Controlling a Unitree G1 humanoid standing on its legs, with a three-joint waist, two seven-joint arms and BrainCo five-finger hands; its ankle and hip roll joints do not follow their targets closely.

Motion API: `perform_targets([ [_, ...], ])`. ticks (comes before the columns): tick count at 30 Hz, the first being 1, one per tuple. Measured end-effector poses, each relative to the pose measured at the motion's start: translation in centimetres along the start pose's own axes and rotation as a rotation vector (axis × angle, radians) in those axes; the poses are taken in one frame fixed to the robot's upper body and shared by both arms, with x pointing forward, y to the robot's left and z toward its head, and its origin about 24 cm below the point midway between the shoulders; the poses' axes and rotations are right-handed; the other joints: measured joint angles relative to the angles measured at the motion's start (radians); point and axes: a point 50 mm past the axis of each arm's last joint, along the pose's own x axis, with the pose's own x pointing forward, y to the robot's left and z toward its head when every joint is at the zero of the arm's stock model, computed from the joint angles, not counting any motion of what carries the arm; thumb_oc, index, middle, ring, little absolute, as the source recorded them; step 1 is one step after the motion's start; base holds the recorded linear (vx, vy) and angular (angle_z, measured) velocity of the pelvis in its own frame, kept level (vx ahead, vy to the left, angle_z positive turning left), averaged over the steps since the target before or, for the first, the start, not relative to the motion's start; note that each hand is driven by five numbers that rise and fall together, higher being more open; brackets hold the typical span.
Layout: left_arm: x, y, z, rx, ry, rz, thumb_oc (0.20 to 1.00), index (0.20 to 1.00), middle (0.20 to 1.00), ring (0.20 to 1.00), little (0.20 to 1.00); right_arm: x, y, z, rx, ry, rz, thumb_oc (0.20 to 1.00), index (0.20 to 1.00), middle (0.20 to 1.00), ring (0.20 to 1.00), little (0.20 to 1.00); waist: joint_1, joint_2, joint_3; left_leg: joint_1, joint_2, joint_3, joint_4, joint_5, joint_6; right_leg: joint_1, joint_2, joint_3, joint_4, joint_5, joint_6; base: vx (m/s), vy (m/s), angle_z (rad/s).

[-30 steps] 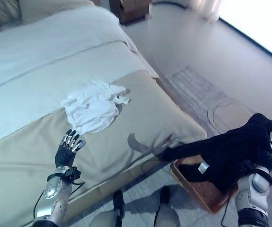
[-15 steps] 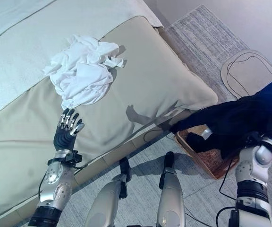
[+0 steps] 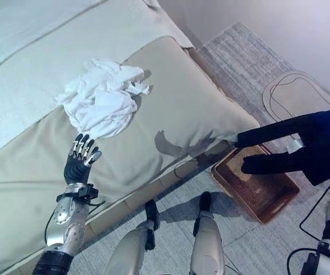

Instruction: Pick up clothes into the bucket

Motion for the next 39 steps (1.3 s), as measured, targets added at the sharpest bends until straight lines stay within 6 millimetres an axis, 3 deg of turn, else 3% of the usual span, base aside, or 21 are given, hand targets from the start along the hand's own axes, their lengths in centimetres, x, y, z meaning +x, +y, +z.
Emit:
perform_targets([
  [7, -0.4, 0.4, -0.4, 0.007, 0.018, 0.022, 1.0, 1.0, 1.0, 1.0, 1.0, 0.5, -0.2, 1.1, 0.018, -0.034, 0.021, 0.2, 0.2, 0.2, 0.2, 0.2, -0.004, -0.002, -0.061, 0.049, 0.0, -0.001, -0.028, 0.0, 0.0, 0.063, 0.006, -0.009, -0.056, 0.015, 0.009, 0.0, 0.0, 0.0],
  [14, -0.4, 0.6, -0.3, 0.008, 0.018, 0.041, 1.0, 1.0, 1.0, 1.0, 1.0, -0.1, -0.2, 0.8, 0.003, -0.022, 0.067, 0.2, 0.2, 0.2, 0.2, 0.2, -0.004, -0.003, -0.061, 0.066, 0.0, 0.0, -0.034, 0.0, 0.0, 0.081, 0.008, -0.009, -0.065, 0.017, 0.01, 0.0, 0.0, 0.0],
  [22, -0.4, 1.1, -0.2, 0.01, 0.01, 0.07, 1.0, 1.0, 1.0, 1.0, 1.0, -5.1, -1.1, -5.2, -0.058, 0.227, 0.068, 0.2, 0.2, 0.2, 0.2, 0.2, -0.016, -0.006, -0.059, 0.047, -0.002, 0.005, -0.031, 0.0, 0.001, 0.054, 0.007, 0.0, -0.058, 0.016, 0.009, -0.03, -0.001, -0.02],
  [27, -0.2, 1.0, 0.1, 0.01, -0.011, 0.076, 1.0, 1.0, 1.0, 1.0, 1.0, -6.8, -0.6, -7.8, -0.165, 0.324, 0.111, 0.2, 0.2, 0.2, 0.2, 0.2, -0.022, -0.01, -0.029, -0.002, -0.004, 0.01, -0.004, 0.001, 0.002, -0.002, -0.001, 0.009, -0.021, 0.015, 0.008, -0.08, 0.004, -0.02],
  [33, 0.9, 0.2, 1.2, -0.004, -0.065, 0.058, 1.0, 1.0, 1.0, 1.0, 1.0, -7.8, 0.1, -10.9, -0.231, 0.454, 0.058, 0.2, 0.2, 0.2, 0.2, 0.2, -0.003, 0.006, 0.072, -0.055, -0.009, 0.025, 0.037, 0.0, 0.002, -0.074, -0.01, 0.034, 0.037, 0.012, 0.003, -0.06, 0.022, -0.05],
  [39, 1.3, -0.7, 2.7, -0.02, -0.135, 0.028, 1.0, 1.0, 1.0, 1.0, 1.0, -6.9, 1.5, -11.3, -0.215, 0.481, 0.024, 0.2, 0.2, 0.2, 0.2, 0.2, 0.004, 0.034, 0.115, -0.129, -0.016, 0.026, 0.074, -0.002, 0.008, -0.155, -0.022, 0.05, 0.085, 0.007, -0.003, -0.06, 0.018, 0.01],
])
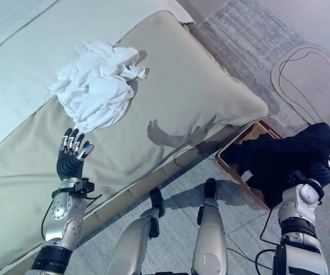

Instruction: Pick up clothes into the bucket

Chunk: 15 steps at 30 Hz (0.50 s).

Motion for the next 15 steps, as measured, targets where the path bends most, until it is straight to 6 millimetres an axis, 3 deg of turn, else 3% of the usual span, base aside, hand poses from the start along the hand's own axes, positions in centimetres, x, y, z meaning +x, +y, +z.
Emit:
perform_targets([
  [8, 0.3, -0.5, 0.8, -0.006, -0.037, -0.015, 1.0, 1.0, 1.0, 1.0, 1.0, 1.3, 1.7, 2.4, -0.026, -0.053, 0.009, 0.2, 0.2, 0.2, 0.2, 0.2, 0.012, 0.017, 0.038, -0.139, -0.002, 0.002, 0.087, -0.01, 0.008, -0.137, -0.009, 0.021, 0.074, -0.006, -0.01, -0.07, 0.008, 0.01],
  [15, 0.7, -2.1, 2.0, -0.03, -0.093, -0.074, 1.0, 1.0, 1.0, 1.0, 1.0, 2.0, 5.8, 3.7, -0.083, -0.047, 0.068, 0.2, 0.2, 0.2, 0.2, 0.2, 0.028, 0.029, 0.052, -0.298, 0.004, 0.008, 0.21, -0.042, 0.01, -0.298, -0.011, 0.055, 0.169, -0.028, -0.025, -0.03, 0.003, -0.02],
])
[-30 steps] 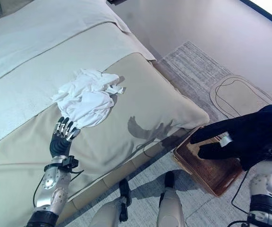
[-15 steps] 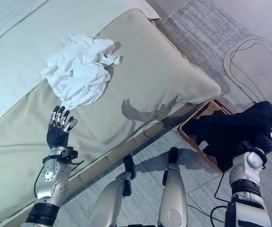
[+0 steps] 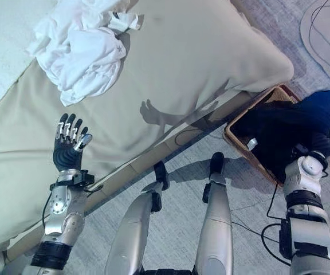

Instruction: Pick up clothes into the bucket

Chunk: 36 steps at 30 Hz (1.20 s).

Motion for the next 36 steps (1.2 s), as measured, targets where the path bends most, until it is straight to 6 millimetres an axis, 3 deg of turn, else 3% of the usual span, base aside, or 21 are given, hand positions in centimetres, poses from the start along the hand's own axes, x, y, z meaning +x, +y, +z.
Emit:
perform_targets([
  [6, 0.4, -0.7, 1.3, -0.015, -0.064, -0.029, 1.0, 1.0, 1.0, 1.0, 1.0, 0.6, 2.1, 2.3, -0.083, -0.066, 0.054, 0.2, 0.2, 0.2, 0.2, 0.2, 0.029, 0.007, 0.003, -0.1, 0.004, 0.021, 0.066, -0.023, 0.0, -0.111, -0.001, 0.034, 0.053, -0.004, 0.001, 0.02, 0.016, -0.07],
  [9, 0.5, -0.8, 1.3, -0.016, -0.066, -0.022, 1.0, 1.0, 1.0, 1.0, 1.0, 0.1, 3.5, 1.7, -0.34, -0.11, 0.147, 0.2, 0.2, 0.2, 0.2, 0.2, 0.027, 0.013, 0.005, -0.118, 0.005, 0.021, 0.094, -0.032, 0.003, -0.125, -0.003, 0.037, 0.07, -0.009, 0.0, 0.0, 0.0, 0.0],
  [16, 1.2, -1.6, 1.8, -0.027, -0.093, -0.042, 1.0, 1.0, 1.0, 1.0, 1.0, -0.2, 4.3, 0.4, -0.576, -0.09, 0.186, 0.2, 0.2, 0.2, 0.2, 0.2, 0.037, 0.016, 0.004, -0.149, -0.008, 0.031, 0.116, -0.038, 0.007, -0.174, -0.012, 0.062, 0.106, -0.014, -0.006, 0.0, 0.013, -0.01],
  [27, 2.0, -1.9, 2.6, -0.013, -0.123, -0.058, 1.0, 1.0, 1.0, 1.0, 1.0, 1.1, 2.9, 1.5, -0.639, -0.046, 0.112, 0.2, 0.2, 0.2, 0.2, 0.2, 0.032, 0.044, 0.004, -0.179, -0.013, 0.081, 0.14, -0.056, 0.023, -0.23, -0.015, 0.113, 0.121, -0.012, -0.003, 0.0, 0.025, -0.06],
  [30, 2.0, -2.1, 2.5, -0.016, -0.122, -0.059, 1.0, 1.0, 1.0, 1.0, 1.0, 1.6, 2.4, 2.6, -0.604, -0.06, 0.077, 0.2, 0.2, 0.2, 0.2, 0.2, 0.026, 0.052, 0.004, -0.189, -0.015, 0.103, 0.147, -0.061, 0.029, -0.253, -0.011, 0.138, 0.12, -0.007, 0.002, 0.0, 0.019, -0.13],
  [36, 2.2, -2.3, 2.6, -0.02, -0.128, -0.063, 1.0, 1.0, 1.0, 1.0, 1.0, 2.1, 0.2, 2.8, -0.485, -0.017, -0.049, 0.2, 0.2, 0.2, 0.2, 0.2, 0.021, 0.056, 0.004, -0.195, -0.009, 0.124, 0.164, -0.076, 0.029, -0.264, -0.003, 0.152, 0.121, -0.003, 0.004, 0.0, -0.005, -0.1],
])
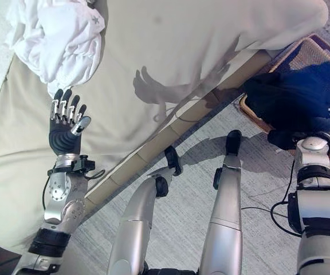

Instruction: Pick up clothes into the bucket

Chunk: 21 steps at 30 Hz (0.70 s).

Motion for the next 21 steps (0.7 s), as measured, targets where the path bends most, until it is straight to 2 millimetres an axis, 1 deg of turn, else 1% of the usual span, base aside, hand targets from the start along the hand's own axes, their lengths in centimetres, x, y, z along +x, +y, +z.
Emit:
perform_targets([
  [2, 0.0, 0.0, 0.0, -0.001, -0.001, 0.002, 1.0, 1.0, 1.0, 1.0, 1.0, 0.3, -0.9, -0.2, 0.051, 0.027, -0.04, 0.2, 0.2, 0.2, 0.2, 0.2, 0.0, 0.0, 0.0, 0.0, 0.0, 0.007, 0.0, -0.001, 0.002, -0.003, 0.0, 0.006, 0.0, 0.0, 0.0, 0.0, -0.013, -0.04],
  [4, 0.0, 0.0, 0.0, 0.0, -0.001, 0.007, 1.0, 1.0, 1.0, 1.0, 1.0, 0.5, -1.9, -0.5, 0.165, 0.077, -0.098, 0.2, 0.2, 0.2, 0.2, 0.2, 0.0, 0.0, 0.0, 0.0, -0.002, 0.009, 0.0, -0.004, 0.003, -0.005, 0.0, 0.011, 0.0, 0.0, 0.0, 0.0, 0.0, 0.0],
  [7, 0.0, 0.0, 0.0, 0.0, -0.001, 0.008, 1.0, 1.0, 1.0, 1.0, 1.0, 0.6, -2.4, -0.7, 0.286, 0.117, -0.143, 0.2, 0.2, 0.2, 0.2, 0.2, -0.001, 0.0, 0.0, 0.0, -0.002, 0.01, 0.0, -0.008, 0.006, -0.006, 0.0, 0.013, -0.001, 0.0, 0.001, 0.0, 0.0, 0.0],
  [8, 0.0, 0.1, 0.0, 0.001, -0.001, 0.009, 1.0, 1.0, 1.0, 1.0, 1.0, 0.7, -2.8, -0.8, 0.369, 0.14, -0.166, 0.2, 0.2, 0.2, 0.2, 0.2, 0.0, 0.0, 0.0, 0.0, -0.002, 0.01, 0.0, -0.009, 0.006, -0.006, 0.0, 0.014, -0.001, 0.0, 0.001, 0.0, 0.0, 0.0],
  [11, 0.1, 0.1, 0.1, 0.002, -0.001, 0.016, 1.0, 1.0, 1.0, 1.0, 1.0, 0.9, -3.5, -1.2, 0.533, 0.19, -0.219, 0.2, 0.2, 0.2, 0.2, 0.2, -0.001, 0.0, 0.0, 0.0, -0.001, 0.01, 0.0, -0.01, 0.005, -0.007, 0.001, 0.013, -0.001, -0.001, 0.002, 0.0, 0.0, 0.0],
  [14, 0.1, 0.2, 0.1, -0.005, 0.001, 0.02, 1.0, 1.0, 1.0, 1.0, 1.0, 0.9, -3.9, -1.5, 0.636, 0.223, -0.256, 0.2, 0.2, 0.2, 0.2, 0.2, 0.0, 0.0, 0.0, 0.0, -0.001, 0.01, -0.001, -0.011, 0.003, -0.007, 0.002, 0.014, -0.003, -0.001, 0.002, 0.0, 0.0, 0.0],
  [17, 0.1, 0.2, 0.1, -0.007, 0.001, 0.021, 1.0, 1.0, 1.0, 1.0, 1.0, 0.8, -3.7, -1.6, 0.591, 0.22, -0.253, 0.2, 0.2, 0.2, 0.2, 0.2, -0.003, 0.0, 0.0, -0.001, -0.001, 0.01, -0.001, -0.012, 0.004, -0.007, 0.003, 0.013, -0.005, 0.0, 0.001, 0.0, 0.0, 0.0],
  [20, 0.1, 0.2, 0.1, -0.014, 0.002, 0.024, 1.0, 1.0, 1.0, 1.0, 1.0, 0.8, -3.3, -1.0, 0.497, 0.168, -0.218, 0.2, 0.2, 0.2, 0.2, 0.2, -0.004, 0.0, 0.0, -0.005, -0.001, 0.012, -0.001, -0.013, 0.004, -0.011, 0.004, 0.014, -0.006, -0.001, 0.002, 0.0, 0.0, 0.0],
  [21, 0.1, 0.2, 0.1, -0.015, 0.0, 0.022, 1.0, 1.0, 1.0, 1.0, 1.0, 0.7, -2.9, -0.4, 0.426, 0.122, -0.19, 0.2, 0.2, 0.2, 0.2, 0.2, 0.0, 0.0, 0.0, -0.01, -0.001, 0.012, -0.001, -0.014, 0.004, -0.016, 0.004, 0.014, -0.006, -0.001, 0.002, 0.0, 0.0, 0.0],
])
